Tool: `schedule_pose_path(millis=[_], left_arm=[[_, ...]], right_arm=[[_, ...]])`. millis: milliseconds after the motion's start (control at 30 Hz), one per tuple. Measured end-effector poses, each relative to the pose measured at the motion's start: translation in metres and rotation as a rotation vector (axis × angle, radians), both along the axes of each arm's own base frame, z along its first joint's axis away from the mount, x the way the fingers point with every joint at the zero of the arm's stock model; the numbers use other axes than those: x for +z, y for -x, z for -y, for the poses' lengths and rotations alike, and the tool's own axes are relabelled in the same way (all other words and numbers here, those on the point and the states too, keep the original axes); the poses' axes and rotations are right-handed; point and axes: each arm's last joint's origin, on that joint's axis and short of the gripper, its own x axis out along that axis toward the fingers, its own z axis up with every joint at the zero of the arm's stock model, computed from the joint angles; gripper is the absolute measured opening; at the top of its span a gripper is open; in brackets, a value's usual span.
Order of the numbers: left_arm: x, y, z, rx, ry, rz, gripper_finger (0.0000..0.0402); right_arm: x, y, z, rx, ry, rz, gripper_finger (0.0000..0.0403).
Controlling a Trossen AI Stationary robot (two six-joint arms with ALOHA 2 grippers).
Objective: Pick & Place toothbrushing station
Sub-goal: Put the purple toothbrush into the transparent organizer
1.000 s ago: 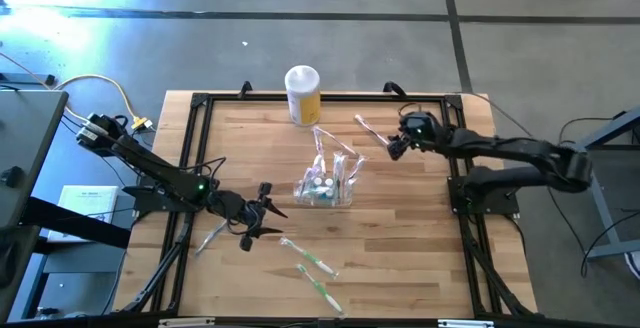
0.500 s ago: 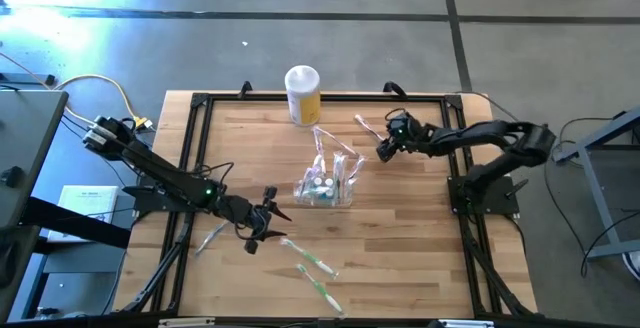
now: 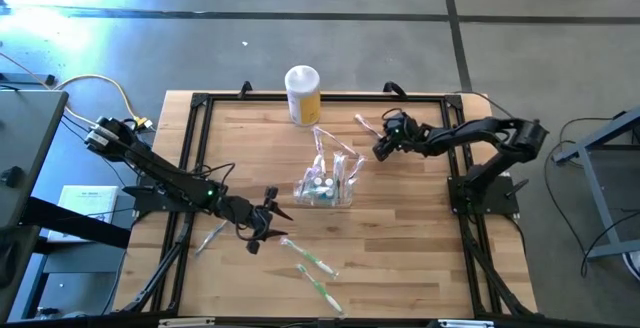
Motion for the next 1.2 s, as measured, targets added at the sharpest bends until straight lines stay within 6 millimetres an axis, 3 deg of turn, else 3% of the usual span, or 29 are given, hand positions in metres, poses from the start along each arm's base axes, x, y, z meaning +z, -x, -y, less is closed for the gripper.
schedule_pose_path(millis=[233, 467, 667, 900, 1200], left_arm=[[0.005, -0.002, 0.001, 0.007, 0.041, 0.046, 0.0184], [0.006, -0.002, 0.002, 0.001, 0.05, 0.059, 0.0184], [0.004, -0.003, 0.006, -0.101, 0.163, 0.019, 0.0184], [-0.001, -0.004, 0.01, -0.158, 0.251, -0.036, 0.0184], [0.008, -0.007, 0.01, -0.147, 0.278, 0.059, 0.0184]], right_arm=[[0.0, 0.0, 0.0, 0.021, 0.045, -0.031, 0.0021], [0.007, -0.002, -0.009, 0.051, 0.148, -0.11, 0.0021], [0.019, -0.006, -0.033, 0.088, 0.274, -0.193, 0.002], [0.052, -0.002, -0.069, 0.091, 0.433, -0.199, 0.002], [0.098, 0.023, -0.122, 0.139, 0.546, 0.005, 0.002]])
